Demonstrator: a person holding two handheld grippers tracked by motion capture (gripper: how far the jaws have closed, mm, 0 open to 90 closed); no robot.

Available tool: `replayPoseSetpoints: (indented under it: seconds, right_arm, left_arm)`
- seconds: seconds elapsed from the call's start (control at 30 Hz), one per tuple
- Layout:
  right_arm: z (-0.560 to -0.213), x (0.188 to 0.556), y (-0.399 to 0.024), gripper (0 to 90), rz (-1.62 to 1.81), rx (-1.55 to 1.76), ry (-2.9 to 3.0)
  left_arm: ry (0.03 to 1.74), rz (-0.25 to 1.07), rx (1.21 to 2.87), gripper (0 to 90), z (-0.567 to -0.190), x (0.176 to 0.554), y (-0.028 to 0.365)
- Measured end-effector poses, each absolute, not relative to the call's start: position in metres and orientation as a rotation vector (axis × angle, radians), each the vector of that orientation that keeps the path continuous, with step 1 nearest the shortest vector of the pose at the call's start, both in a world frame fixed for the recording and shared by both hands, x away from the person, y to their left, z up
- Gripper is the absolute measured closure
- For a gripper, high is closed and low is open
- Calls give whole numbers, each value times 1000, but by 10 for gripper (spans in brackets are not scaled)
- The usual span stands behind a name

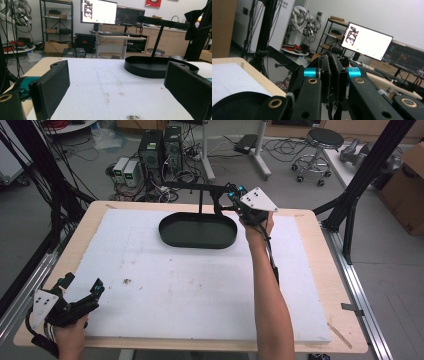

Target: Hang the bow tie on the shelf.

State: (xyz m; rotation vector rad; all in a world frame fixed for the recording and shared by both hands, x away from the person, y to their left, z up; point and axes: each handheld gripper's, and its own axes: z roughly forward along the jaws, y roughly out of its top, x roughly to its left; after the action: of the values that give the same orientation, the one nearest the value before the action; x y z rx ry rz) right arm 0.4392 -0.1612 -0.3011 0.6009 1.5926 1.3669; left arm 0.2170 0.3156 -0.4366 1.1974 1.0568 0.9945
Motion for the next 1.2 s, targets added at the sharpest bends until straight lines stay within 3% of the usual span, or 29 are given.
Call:
replayPoseSetpoints:
  seconds: [0.47, 0.73, 1.1, 1.13, 1.2]
  right_arm:
    - [-333, 477, -174, 856, 1319, 746, 1620]
    - [-336, 479, -173, 740, 1281, 799, 1630]
    - [-313, 454, -178, 498, 1310, 763, 1565]
    - [-308, 443, -182, 381, 1340, 772, 1564]
    - [-305, 431, -187, 330, 1355, 771, 1556]
  left_arm:
    - [1060, 1002, 1187, 69, -435, 216, 317]
    - [1066, 1004, 1176, 68, -435, 214, 319]
    - [1064, 1005, 1178, 68, -434, 214, 319]
    - [1065, 1008, 1177, 69, -434, 214, 320]
    - [1066, 1007, 1177, 68, -434, 213, 320]
